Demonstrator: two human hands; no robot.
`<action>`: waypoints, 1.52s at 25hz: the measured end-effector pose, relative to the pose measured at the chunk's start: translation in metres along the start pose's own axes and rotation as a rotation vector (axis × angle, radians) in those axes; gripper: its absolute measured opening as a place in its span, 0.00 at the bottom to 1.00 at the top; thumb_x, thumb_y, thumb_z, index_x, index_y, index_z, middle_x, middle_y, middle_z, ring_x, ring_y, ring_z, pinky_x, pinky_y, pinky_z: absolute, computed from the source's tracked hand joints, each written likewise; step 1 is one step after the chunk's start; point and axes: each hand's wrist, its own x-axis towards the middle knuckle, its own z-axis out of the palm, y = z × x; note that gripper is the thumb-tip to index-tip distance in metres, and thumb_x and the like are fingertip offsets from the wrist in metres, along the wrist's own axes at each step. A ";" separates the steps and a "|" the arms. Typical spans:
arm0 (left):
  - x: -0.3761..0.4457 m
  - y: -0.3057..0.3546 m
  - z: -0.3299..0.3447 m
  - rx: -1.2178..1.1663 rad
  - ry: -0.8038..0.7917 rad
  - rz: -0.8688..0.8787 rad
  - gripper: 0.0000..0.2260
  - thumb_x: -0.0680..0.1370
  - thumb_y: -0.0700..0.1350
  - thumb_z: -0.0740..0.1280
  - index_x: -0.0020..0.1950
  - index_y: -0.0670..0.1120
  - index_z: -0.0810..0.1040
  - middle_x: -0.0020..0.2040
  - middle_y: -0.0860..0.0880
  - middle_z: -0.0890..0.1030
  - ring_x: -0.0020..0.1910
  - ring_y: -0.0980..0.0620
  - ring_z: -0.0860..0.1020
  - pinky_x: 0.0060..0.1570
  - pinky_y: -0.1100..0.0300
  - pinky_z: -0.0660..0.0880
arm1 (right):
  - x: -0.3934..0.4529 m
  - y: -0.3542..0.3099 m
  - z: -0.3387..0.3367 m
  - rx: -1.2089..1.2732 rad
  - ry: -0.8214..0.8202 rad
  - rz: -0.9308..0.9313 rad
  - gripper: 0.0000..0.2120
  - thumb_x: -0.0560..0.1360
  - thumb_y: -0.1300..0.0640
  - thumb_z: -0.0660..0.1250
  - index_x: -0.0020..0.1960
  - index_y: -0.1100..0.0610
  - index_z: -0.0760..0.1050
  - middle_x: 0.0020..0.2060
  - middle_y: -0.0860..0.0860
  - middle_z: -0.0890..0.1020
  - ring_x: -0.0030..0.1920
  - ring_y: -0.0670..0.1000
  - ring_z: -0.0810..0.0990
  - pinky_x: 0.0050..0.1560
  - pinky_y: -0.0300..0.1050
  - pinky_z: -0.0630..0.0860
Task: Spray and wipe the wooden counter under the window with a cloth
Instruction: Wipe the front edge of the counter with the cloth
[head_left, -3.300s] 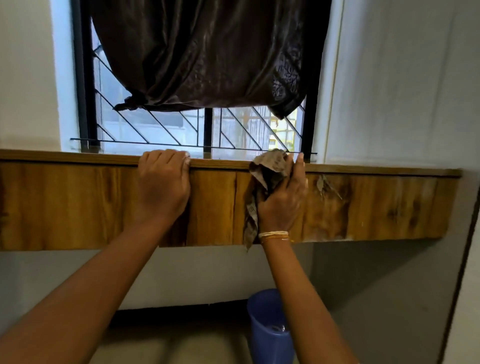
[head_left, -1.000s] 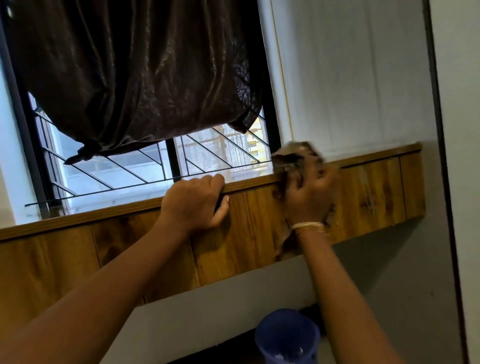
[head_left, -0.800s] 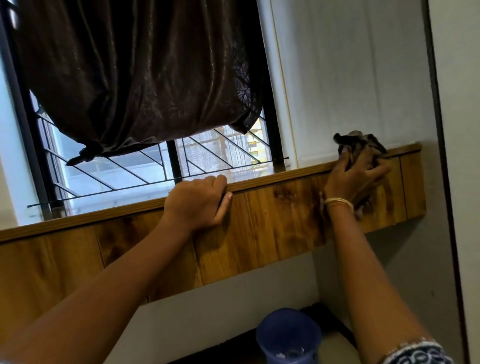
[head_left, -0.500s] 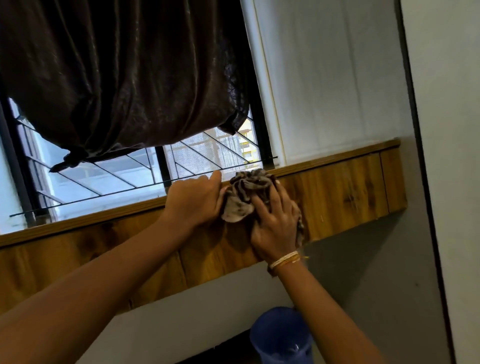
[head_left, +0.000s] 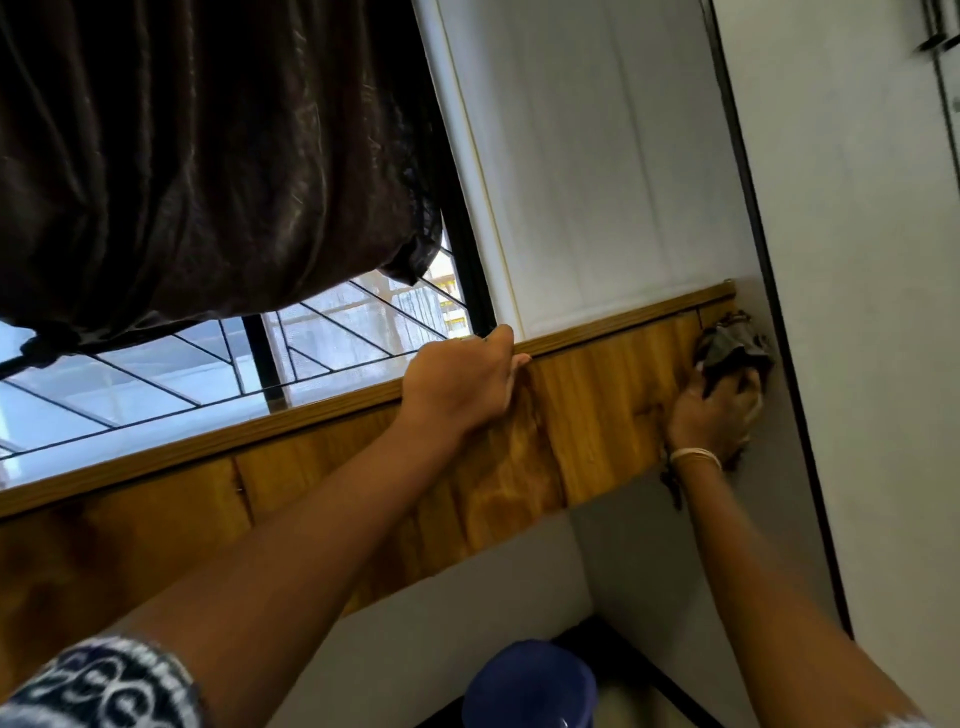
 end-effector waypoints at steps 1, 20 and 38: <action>-0.001 0.000 0.000 -0.005 -0.001 -0.007 0.19 0.82 0.57 0.47 0.57 0.45 0.69 0.37 0.48 0.73 0.30 0.47 0.69 0.32 0.56 0.62 | -0.014 -0.008 0.001 0.024 0.012 -0.069 0.23 0.80 0.49 0.57 0.68 0.64 0.71 0.71 0.63 0.67 0.71 0.65 0.64 0.70 0.61 0.60; -0.002 0.002 -0.002 0.007 0.010 0.013 0.19 0.83 0.57 0.47 0.56 0.44 0.70 0.41 0.45 0.79 0.31 0.44 0.73 0.28 0.58 0.56 | -0.010 -0.006 0.001 0.117 0.117 0.324 0.16 0.79 0.50 0.61 0.53 0.63 0.77 0.68 0.59 0.66 0.63 0.63 0.66 0.62 0.52 0.64; -0.002 0.001 -0.007 0.019 -0.005 0.054 0.17 0.84 0.53 0.49 0.58 0.42 0.70 0.47 0.42 0.81 0.43 0.39 0.79 0.35 0.54 0.63 | -0.195 -0.023 0.003 0.261 -0.105 -0.357 0.23 0.77 0.56 0.57 0.68 0.67 0.69 0.68 0.65 0.70 0.68 0.64 0.69 0.70 0.58 0.66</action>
